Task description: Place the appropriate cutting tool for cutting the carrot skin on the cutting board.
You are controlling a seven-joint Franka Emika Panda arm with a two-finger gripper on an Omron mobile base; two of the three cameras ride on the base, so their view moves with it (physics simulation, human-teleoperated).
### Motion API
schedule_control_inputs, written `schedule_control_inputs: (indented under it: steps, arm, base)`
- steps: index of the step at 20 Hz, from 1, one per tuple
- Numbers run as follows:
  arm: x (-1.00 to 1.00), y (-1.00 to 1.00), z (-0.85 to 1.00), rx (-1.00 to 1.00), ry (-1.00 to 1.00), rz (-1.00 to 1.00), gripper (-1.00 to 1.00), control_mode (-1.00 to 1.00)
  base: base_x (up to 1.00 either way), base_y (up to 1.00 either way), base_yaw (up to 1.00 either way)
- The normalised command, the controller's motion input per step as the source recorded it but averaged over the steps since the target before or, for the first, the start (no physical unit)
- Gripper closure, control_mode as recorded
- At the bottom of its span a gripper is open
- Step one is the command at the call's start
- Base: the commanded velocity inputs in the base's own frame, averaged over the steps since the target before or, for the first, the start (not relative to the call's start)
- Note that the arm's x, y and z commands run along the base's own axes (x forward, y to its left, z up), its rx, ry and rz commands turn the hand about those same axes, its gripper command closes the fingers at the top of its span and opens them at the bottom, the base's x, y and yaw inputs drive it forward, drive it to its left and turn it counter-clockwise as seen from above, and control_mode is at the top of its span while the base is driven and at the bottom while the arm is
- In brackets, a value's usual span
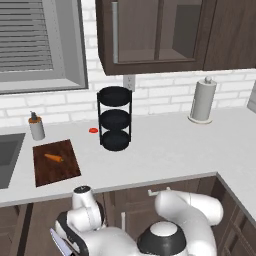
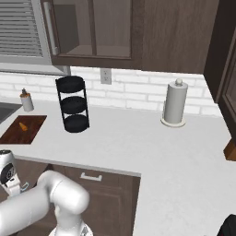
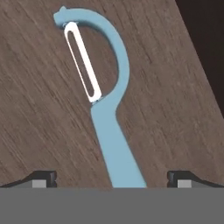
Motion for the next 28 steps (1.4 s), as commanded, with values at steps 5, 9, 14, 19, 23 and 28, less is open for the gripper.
schedule_control_inputs:
  steps: [5, 9, 14, 19, 23, 28]
  arm:
    - [0.0, 0.0, -0.55, -0.01, 0.0, 0.0, -1.0, -1.0]
    - [0.0, 0.0, -0.54, 0.0, 0.0, 0.0, 1.0, -1.0]
    - [-0.01, 0.0, -0.1, 0.0, -0.01, 0.0, 1.0, -1.0]
    - [-0.11, 0.13, 0.11, 0.0, -0.03, -0.02, 1.0, -1.0]
    - [-0.58, 0.03, 0.88, 0.0, -0.13, -0.03, 1.0, -1.0]
    - [-0.92, 0.0, 1.0, 0.0, -0.06, 0.0, 1.0, -1.0]
  base:
    - [0.0, 0.0, 0.0]
    - [0.0, 0.0, 0.0]
    - [0.0, 0.0, 0.0]
    - [0.0, 0.0, 0.0]
    - [0.0, 0.0, 0.0]
    - [0.0, 0.0, 0.0]
